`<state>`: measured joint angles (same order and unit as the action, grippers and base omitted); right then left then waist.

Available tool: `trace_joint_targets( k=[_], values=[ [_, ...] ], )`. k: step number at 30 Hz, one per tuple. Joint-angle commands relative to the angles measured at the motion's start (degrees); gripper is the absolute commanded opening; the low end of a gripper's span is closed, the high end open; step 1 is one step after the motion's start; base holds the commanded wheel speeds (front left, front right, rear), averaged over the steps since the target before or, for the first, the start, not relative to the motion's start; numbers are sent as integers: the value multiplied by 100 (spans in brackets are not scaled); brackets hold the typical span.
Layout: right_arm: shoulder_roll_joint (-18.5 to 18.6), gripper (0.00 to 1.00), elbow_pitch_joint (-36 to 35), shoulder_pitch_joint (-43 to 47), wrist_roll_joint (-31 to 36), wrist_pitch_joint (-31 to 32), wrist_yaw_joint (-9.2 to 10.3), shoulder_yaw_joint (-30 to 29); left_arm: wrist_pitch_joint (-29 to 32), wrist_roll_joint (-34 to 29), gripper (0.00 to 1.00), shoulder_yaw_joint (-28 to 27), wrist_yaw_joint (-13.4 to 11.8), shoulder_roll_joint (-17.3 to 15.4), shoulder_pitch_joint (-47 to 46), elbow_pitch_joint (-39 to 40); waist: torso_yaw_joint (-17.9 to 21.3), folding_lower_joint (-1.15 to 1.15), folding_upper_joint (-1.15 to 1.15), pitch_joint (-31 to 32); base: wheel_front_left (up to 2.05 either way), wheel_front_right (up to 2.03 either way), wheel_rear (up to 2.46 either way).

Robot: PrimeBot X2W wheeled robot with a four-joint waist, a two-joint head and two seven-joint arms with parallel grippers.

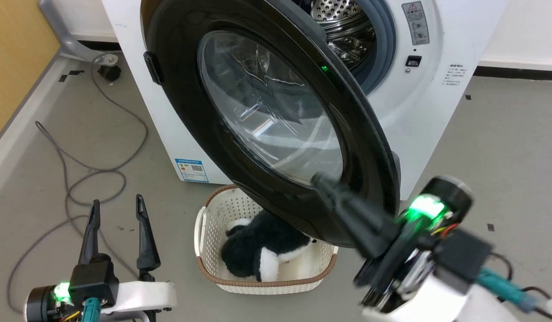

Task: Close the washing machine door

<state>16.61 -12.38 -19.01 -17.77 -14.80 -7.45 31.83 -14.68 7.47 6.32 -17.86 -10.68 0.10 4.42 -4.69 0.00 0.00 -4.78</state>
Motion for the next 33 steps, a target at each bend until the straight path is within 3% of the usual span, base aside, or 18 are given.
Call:
trace_joint_targets(
  k=[1, 7, 11, 20, 33],
  values=[
    [74, 0, 125, 44, -93, -19, -3, 192, -31, -67, 100, -53, 72, 59, 29, -41, 10, 0, 0, -6, 0, 0, 0],
    [507, 0, 803, 132, 233, -19, -3, 847, -31, -241, 100, -156, 224, 226, -19, -34, 118, 0, 0, -73, 0, 0, 0],
    [539, 0, 1247, 258, 307, -19, -3, 811, -31, -332, 100, -223, 312, 285, -55, 1, 198, 0, 0, -119, 0, 0, 0],
    [386, 0, 2035, 301, 277, -19, -3, 23, -31, -461, 100, -277, 459, 407, -145, 38, 269, 0, 0, -235, 0, 0, 0],
    [103, 0, 2567, -291, 607, -19, -3, -1225, -31, -580, 100, -242, 616, 522, -466, 91, 82, 0, 0, -631, 0, 0, 0]
  ],
)
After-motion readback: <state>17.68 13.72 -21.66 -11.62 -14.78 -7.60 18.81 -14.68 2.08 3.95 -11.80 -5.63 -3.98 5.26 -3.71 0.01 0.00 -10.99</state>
